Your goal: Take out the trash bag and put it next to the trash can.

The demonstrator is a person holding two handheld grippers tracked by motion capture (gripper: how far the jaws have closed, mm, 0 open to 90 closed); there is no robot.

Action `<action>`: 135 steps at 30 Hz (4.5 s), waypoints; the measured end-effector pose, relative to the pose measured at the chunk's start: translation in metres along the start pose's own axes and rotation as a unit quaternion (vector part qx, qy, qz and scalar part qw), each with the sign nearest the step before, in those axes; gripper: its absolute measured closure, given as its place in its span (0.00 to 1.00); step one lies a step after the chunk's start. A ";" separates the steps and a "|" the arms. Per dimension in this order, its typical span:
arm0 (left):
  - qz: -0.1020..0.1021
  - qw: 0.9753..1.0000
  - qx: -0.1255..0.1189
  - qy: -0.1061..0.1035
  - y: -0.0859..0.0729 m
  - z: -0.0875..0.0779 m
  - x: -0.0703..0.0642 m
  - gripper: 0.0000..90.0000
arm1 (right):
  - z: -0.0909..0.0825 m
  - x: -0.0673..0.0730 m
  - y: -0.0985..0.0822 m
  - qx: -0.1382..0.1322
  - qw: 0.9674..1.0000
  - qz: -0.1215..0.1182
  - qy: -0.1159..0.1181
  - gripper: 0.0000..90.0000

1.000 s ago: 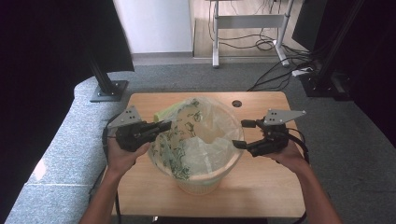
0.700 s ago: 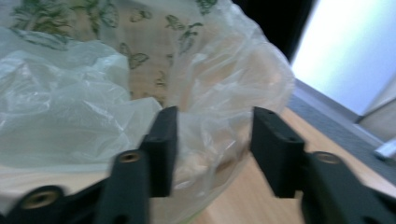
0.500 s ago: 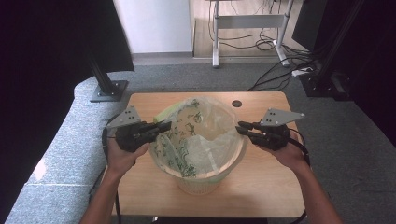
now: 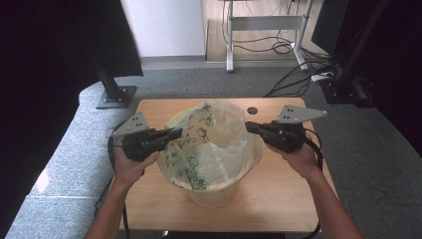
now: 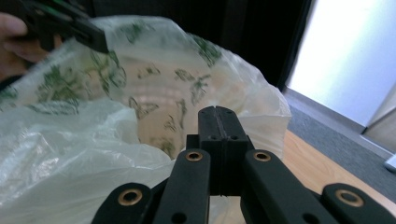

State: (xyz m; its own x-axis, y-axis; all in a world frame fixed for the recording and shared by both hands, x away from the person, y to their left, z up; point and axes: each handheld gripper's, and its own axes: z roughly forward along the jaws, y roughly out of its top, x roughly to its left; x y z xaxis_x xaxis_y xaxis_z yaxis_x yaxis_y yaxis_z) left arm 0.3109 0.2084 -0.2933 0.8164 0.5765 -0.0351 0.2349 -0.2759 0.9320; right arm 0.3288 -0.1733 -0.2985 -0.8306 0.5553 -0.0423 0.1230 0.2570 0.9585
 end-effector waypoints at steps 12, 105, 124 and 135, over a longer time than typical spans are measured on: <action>0.011 1.000 0.002 0.008 0.015 0.002 -0.005 0.99 | 0.002 0.002 0.006 -0.021 1.000 0.003 -0.007 1.00; -0.024 0.999 -0.032 0.004 0.008 0.000 -0.005 0.99 | -0.007 -0.012 0.025 -0.067 0.995 0.036 0.060 0.66; -0.029 0.999 -0.033 -0.001 0.009 0.000 -0.006 0.99 | -0.040 0.001 -0.050 0.000 0.999 0.018 0.046 0.93; -0.028 0.999 -0.042 -0.012 0.019 -0.003 -0.009 0.99 | -0.033 0.009 -0.008 -0.021 0.998 0.021 0.054 1.00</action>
State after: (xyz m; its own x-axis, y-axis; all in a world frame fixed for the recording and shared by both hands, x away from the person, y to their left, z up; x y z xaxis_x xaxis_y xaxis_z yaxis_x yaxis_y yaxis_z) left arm 0.3063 0.2000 -0.2743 0.8152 0.5712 -0.0963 0.2370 -0.1773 0.9552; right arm 0.3023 -0.1960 -0.2975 -0.8794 0.4753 0.0268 0.1380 0.2006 0.9699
